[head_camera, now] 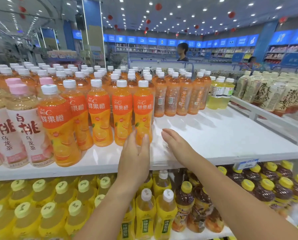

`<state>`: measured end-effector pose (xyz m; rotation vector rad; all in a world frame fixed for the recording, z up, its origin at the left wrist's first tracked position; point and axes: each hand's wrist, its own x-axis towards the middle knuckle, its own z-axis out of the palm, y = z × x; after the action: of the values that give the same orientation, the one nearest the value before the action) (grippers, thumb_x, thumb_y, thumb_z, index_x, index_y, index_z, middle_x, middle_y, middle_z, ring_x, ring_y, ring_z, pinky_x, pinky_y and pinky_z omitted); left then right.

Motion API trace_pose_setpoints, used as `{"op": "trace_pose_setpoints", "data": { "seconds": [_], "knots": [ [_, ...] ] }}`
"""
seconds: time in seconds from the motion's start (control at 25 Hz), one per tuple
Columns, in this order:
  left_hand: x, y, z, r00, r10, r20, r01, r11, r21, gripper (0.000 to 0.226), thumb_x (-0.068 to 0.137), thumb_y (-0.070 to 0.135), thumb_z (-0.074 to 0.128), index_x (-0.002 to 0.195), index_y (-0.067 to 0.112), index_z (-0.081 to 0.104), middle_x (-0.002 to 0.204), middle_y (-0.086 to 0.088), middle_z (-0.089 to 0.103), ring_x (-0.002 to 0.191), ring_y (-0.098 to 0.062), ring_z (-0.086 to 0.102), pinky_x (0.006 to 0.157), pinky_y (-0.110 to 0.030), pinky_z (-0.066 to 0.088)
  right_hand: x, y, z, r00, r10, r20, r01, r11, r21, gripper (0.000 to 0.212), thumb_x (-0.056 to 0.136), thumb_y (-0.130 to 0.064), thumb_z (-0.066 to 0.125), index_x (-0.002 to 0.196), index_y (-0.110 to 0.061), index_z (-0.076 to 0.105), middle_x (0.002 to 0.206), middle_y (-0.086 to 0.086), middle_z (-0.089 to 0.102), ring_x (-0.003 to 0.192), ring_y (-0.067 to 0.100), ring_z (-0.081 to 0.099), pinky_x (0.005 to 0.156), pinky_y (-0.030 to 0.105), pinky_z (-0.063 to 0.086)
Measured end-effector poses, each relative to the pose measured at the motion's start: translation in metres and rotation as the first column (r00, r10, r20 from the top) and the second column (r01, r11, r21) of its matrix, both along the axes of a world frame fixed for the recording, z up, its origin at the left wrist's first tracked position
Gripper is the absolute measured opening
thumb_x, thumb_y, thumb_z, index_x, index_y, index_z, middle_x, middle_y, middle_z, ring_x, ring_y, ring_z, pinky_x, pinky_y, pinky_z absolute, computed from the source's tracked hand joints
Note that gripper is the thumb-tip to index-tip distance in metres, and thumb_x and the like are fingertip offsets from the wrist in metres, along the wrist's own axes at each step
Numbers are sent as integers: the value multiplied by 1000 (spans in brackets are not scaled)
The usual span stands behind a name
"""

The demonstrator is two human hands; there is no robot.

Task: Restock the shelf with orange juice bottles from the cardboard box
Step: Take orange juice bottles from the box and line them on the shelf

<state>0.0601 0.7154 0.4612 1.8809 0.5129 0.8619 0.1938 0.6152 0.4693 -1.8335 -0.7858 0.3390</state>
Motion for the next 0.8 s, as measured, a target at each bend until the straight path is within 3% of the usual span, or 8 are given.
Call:
{"op": "trace_pose_setpoints", "data": {
  "seconds": [0.2, 0.4, 0.52, 0.64, 0.8],
  "knots": [
    [-8, -27, -1, 970, -243, -24, 239, 964, -115, 58, 104, 48, 41, 157, 28, 29, 158, 13, 36, 133, 4, 35, 105, -21, 28, -20, -63, -1, 998, -69, 9, 69, 997, -18, 51, 102, -47, 43, 149, -27, 41, 148, -13, 44, 129, 1, 40, 101, 24, 29],
    [-16, -104, -10, 898, -430, -91, 418, 900, -126, 60, 102, 53, 43, 157, 31, 31, 155, 14, 40, 133, 0, 40, 103, -21, 32, -53, -168, -16, 981, -194, 20, 195, 980, -30, 52, 103, -47, 41, 152, -29, 37, 148, -16, 42, 134, 3, 39, 101, 25, 31],
    [-21, -170, -29, 843, -511, -165, 495, 859, -130, 62, 102, 52, 42, 157, 26, 32, 155, 14, 40, 128, 4, 39, 95, -11, 31, -80, -252, -38, 958, -285, -28, 284, 958, -35, 51, 103, -48, 41, 152, -32, 37, 146, -18, 42, 136, 4, 38, 98, 25, 32],
    [-29, -251, -55, 770, -580, -264, 564, 813, -144, 56, 103, 50, 41, 153, 24, 40, 153, 11, 44, 125, 3, 42, 95, -14, 31, -109, -345, -67, 908, -405, -107, 400, 914, -67, 49, 103, -48, 39, 150, -34, 39, 138, -19, 41, 132, 5, 38, 97, 27, 31],
    [-38, -362, -87, 602, -701, -382, 669, 704, -237, 55, 104, 50, 42, 152, 24, 42, 150, 11, 45, 132, -7, 44, 98, -23, 32, -151, -463, -109, 839, -518, -167, 511, 855, -89, 54, 103, -50, 40, 153, -30, 35, 148, -14, 40, 137, 6, 37, 106, 29, 32]
  ]
}}
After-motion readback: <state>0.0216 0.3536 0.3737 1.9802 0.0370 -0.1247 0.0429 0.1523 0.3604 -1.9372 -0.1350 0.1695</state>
